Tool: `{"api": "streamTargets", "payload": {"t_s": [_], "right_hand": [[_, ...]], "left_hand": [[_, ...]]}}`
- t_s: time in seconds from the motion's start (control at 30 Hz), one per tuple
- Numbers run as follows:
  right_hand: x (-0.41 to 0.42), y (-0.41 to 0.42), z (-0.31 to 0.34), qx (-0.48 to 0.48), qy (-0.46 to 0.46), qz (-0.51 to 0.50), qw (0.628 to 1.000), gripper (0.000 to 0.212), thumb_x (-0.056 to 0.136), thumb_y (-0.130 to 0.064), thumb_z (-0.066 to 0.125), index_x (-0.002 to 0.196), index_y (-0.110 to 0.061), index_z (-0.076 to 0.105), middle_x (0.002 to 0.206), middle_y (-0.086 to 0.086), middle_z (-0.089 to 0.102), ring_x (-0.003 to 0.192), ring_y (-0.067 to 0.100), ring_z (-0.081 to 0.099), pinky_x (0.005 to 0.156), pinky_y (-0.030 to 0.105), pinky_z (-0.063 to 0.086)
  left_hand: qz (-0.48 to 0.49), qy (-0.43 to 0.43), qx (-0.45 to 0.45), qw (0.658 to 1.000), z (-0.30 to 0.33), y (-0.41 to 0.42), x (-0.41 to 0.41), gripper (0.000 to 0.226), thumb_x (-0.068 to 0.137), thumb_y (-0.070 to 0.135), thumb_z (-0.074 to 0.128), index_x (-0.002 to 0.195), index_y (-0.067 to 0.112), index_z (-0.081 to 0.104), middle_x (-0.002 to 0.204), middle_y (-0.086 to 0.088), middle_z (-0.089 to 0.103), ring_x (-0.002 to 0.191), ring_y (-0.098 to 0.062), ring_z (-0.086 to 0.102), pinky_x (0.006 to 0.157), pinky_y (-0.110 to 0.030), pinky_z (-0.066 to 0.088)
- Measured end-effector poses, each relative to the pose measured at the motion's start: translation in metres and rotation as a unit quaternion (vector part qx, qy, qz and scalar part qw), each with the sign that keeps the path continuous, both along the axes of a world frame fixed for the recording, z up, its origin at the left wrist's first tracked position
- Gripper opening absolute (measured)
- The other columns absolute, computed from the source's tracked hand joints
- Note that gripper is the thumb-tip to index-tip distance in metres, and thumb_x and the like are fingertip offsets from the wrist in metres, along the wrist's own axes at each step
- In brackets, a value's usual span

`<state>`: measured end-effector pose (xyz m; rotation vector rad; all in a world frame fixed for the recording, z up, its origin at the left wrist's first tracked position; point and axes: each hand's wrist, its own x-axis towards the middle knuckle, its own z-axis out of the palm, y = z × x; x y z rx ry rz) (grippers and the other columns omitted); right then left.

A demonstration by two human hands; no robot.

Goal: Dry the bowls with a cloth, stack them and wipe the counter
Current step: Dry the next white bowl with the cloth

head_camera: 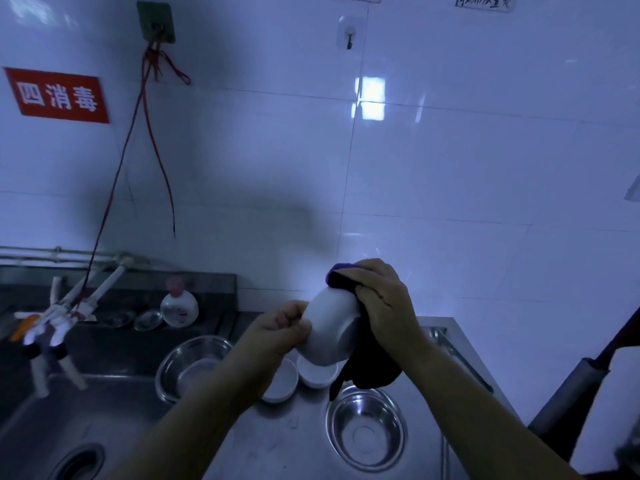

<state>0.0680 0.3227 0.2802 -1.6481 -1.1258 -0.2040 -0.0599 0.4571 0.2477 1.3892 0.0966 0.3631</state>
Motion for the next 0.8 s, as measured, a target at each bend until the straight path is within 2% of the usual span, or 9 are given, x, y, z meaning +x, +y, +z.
{"api": "streamTargets", "payload": {"t_s": [0.1,0.17,0.27,0.37,0.47,0.53,0.6,0.7,0.8], "right_hand": [[-0.009,0.016,-0.016,-0.105,-0.139,-0.006,0.985,0.036,0.085,-0.007,0.045,0.098,-0.026,0.073,0.102,-0.003,0.060,0.097,0.017,0.047,0.085,0.029,0.040],[-0.013,0.027,-0.033,-0.137,-0.157,0.003,0.978,0.034,0.084,-0.007,0.046,0.097,-0.021,0.074,0.100,0.001,0.061,0.094,0.019,0.048,0.083,0.030,0.040],[-0.011,0.039,-0.065,-0.137,-0.026,0.004,0.990,0.034,0.087,0.001,0.043,0.095,-0.012,0.074,0.097,0.007,0.063,0.095,0.024,0.053,0.087,0.030,0.042],[-0.012,0.042,-0.101,-0.174,0.061,-0.026,0.982,0.034,0.088,0.012,0.046,0.098,-0.006,0.074,0.095,0.013,0.063,0.094,0.030,0.057,0.087,0.039,0.046],[-0.025,0.041,-0.131,-0.189,0.088,-0.040,0.977,0.035,0.089,0.013,0.047,0.098,-0.006,0.074,0.096,0.015,0.063,0.092,0.030,0.058,0.086,0.040,0.047],[-0.031,0.041,-0.144,-0.182,0.118,-0.053,0.975,0.037,0.088,0.014,0.047,0.097,-0.010,0.074,0.097,0.013,0.064,0.094,0.029,0.059,0.089,0.035,0.046],[-0.036,0.040,-0.154,-0.177,0.157,-0.068,0.969,0.041,0.087,0.013,0.047,0.095,-0.017,0.074,0.097,0.005,0.063,0.096,0.023,0.058,0.090,0.025,0.042],[-0.040,0.037,-0.171,-0.182,0.207,-0.084,0.958,0.040,0.088,0.009,0.046,0.094,-0.016,0.076,0.100,0.001,0.063,0.096,0.014,0.058,0.085,0.010,0.039],[-0.047,0.032,-0.188,-0.179,0.228,-0.096,0.952,0.043,0.086,0.008,0.046,0.091,-0.023,0.076,0.101,0.002,0.068,0.096,0.010,0.060,0.087,0.012,0.041]], "left_hand": [[0.058,0.047,0.159,0.984,-0.014,0.004,-0.006,0.024,0.089,0.004,0.052,0.095,0.024,0.064,0.097,-0.010,0.067,0.098,-0.029,0.062,0.085,-0.043,0.051],[0.072,0.069,0.233,0.967,-0.026,0.009,-0.015,0.034,0.092,-0.001,0.048,0.096,0.031,0.061,0.098,-0.002,0.066,0.098,-0.020,0.061,0.086,-0.032,0.049],[0.055,0.085,0.281,0.954,-0.044,0.023,-0.036,0.029,0.092,0.007,0.049,0.091,0.033,0.061,0.088,0.005,0.064,0.084,-0.011,0.059,0.073,-0.019,0.046],[0.024,0.125,0.316,0.940,-0.067,0.041,-0.061,0.016,0.089,0.019,0.050,0.090,0.029,0.063,0.082,0.002,0.065,0.078,-0.015,0.061,0.069,-0.027,0.049],[0.013,0.171,0.377,0.910,-0.101,0.056,-0.084,0.018,0.089,0.014,0.055,0.088,0.028,0.066,0.081,0.006,0.065,0.075,-0.009,0.060,0.071,-0.033,0.050],[0.026,0.202,0.425,0.882,-0.129,0.064,-0.098,0.017,0.087,0.013,0.058,0.095,0.023,0.069,0.090,0.006,0.067,0.083,-0.010,0.061,0.075,-0.030,0.049],[0.027,0.227,0.476,0.849,-0.161,0.070,-0.112,0.020,0.088,0.017,0.057,0.103,0.024,0.068,0.102,0.005,0.068,0.095,-0.013,0.060,0.076,-0.021,0.041],[0.003,0.242,0.519,0.820,-0.204,0.069,-0.131,0.023,0.090,0.023,0.053,0.108,0.024,0.066,0.110,0.004,0.067,0.103,-0.015,0.059,0.078,-0.019,0.037],[-0.057,0.244,0.565,0.786,-0.234,0.063,-0.145,0.024,0.090,0.025,0.053,0.109,0.022,0.067,0.110,-0.002,0.067,0.102,-0.021,0.061,0.082,-0.025,0.044]]}}
